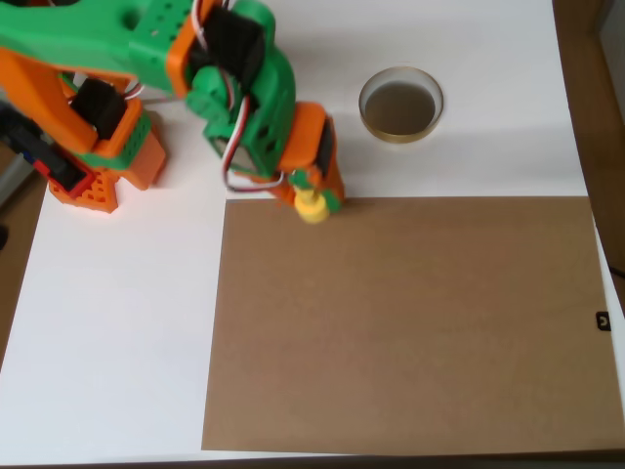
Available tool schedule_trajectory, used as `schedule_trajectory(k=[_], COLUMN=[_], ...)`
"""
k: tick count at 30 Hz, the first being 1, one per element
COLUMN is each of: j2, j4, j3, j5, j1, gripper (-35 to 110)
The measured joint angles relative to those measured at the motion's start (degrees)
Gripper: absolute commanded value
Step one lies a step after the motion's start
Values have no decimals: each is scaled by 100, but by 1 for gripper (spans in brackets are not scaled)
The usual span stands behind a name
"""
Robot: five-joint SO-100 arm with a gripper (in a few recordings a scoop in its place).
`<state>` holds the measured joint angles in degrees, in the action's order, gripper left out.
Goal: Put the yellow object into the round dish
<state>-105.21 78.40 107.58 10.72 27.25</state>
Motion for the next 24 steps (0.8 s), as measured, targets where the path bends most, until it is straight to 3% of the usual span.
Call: schedule_trajectory(k=[24], j2=[1556], j4=[598], j3=[-1046], j5=[62], j1=[2795], gripper=[0])
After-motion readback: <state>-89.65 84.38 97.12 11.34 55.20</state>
